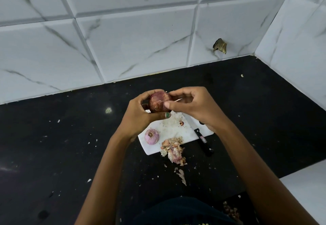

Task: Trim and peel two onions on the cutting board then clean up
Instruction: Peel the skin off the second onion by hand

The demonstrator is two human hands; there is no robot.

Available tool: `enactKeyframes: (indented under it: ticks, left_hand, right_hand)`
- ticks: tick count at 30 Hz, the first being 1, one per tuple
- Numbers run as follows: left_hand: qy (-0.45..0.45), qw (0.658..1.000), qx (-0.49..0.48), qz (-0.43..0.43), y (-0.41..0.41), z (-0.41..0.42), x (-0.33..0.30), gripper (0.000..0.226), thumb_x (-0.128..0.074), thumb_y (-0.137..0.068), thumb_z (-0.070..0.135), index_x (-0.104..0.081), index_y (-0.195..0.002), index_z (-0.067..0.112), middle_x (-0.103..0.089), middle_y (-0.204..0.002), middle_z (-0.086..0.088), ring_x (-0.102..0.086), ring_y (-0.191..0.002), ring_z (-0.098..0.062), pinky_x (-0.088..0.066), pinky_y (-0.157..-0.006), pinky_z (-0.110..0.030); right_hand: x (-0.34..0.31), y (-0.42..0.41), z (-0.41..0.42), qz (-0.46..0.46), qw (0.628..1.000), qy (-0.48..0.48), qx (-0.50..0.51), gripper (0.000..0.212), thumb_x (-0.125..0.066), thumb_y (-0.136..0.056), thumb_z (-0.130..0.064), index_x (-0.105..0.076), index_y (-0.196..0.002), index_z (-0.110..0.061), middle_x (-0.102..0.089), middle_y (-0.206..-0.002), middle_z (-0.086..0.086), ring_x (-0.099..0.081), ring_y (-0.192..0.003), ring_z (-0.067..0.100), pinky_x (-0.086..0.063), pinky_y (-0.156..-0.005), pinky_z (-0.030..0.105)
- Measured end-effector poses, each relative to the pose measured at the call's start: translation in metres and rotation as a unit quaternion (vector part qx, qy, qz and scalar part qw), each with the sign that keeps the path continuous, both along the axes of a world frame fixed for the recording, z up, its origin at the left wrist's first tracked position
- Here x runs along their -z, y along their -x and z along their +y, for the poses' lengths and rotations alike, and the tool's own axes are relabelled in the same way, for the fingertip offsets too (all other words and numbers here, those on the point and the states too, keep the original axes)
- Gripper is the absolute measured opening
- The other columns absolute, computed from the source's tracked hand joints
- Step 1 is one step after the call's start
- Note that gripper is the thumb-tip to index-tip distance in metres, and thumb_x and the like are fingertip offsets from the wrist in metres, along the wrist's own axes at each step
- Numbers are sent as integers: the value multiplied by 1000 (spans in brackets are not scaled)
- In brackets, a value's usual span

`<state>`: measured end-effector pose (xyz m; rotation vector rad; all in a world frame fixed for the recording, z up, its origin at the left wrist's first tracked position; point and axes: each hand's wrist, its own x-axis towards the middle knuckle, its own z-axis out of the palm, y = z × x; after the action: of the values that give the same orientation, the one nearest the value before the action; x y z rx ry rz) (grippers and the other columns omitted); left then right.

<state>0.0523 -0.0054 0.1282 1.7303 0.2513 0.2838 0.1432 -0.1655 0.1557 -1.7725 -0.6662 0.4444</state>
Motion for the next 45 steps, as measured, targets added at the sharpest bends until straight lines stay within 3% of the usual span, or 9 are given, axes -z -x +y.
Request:
enactKeyframes:
  ticks: [15,18,24,27,33,35,38,41,45]
  left_hand:
    - [14,1000,17,15,4,1,5,63,-86,-63,1,-65,-121,17,-68,-117,0,-65,-108,-17,-55,-93,-36]
    - [39,999,25,17,3,0,5,63,-86,-62,2,-66,-119,19,-68,-118,3,-65,-109,-16,-56,-90,-34]
    - [85,996,1,8,2,0,4,66,-84,-58,15,-62,-120,18,-68,-115,1,-66,-106,-17,-56,-86,-30]
    - [119,993,-13,19,3,0,5,77,-88,-56,14,-55,-124,22,-67,-113,3,-67,-104,-17,-57,-86,-35]
    - [155,987,-8,36,4,-3,7,62,-83,-53,14,-64,-111,26,-63,-116,-1,-64,-109,-24,-60,-79,-36]
    - [158,987,-6,34,4,-5,7,61,-83,-54,13,-66,-111,27,-62,-119,-3,-65,-109,-25,-59,-77,-33]
    - [162,986,-4,29,5,-5,7,61,-82,-56,12,-67,-114,26,-66,-116,-1,-66,-108,-21,-58,-76,-28]
    - [161,987,6,26,4,-3,7,63,-82,-58,13,-66,-117,25,-67,-117,-1,-65,-109,-21,-57,-79,-30]
    - [150,988,-10,19,2,-2,9,70,-83,-58,8,-62,-123,22,-68,-114,5,-66,-107,-16,-56,-86,-31]
  right_hand:
    - [2,6,10,-142,986,51,68,13,-73,-70,-5,-75,-81,-12,-68,-69,-9,-66,-64,3,-55,-60,17]
    - [7,0,9,-115,987,12,107,18,-65,-75,5,-74,-76,-10,-70,-67,0,-68,-59,10,-58,-60,26]
    - [19,-3,6,-44,996,19,80,15,-65,-82,2,-73,-90,-9,-72,-77,7,-71,-69,17,-60,-72,34]
    - [36,-8,4,-16,992,97,79,11,-65,-85,-2,-71,-91,-9,-72,-80,7,-71,-72,18,-59,-75,40]
    - [83,-1,3,6,968,249,33,8,-66,-87,-8,-69,-89,-1,-70,-77,8,-66,-62,12,-58,-68,26]
    - [93,4,1,-6,954,299,-6,15,-62,-90,-11,-70,-89,1,-72,-90,11,-64,-68,10,-49,-60,16]
    - [97,5,1,-29,939,340,-50,20,-58,-93,-15,-70,-96,1,-71,-100,8,-64,-87,15,-44,-67,21]
    - [85,-3,3,-67,955,289,-8,19,-58,-93,-18,-70,-95,-4,-70,-94,3,-63,-88,17,-43,-72,25]
    - [46,-7,4,-68,993,53,78,19,-56,-95,-21,-69,-97,-8,-70,-87,3,-68,-81,15,-58,-74,37]
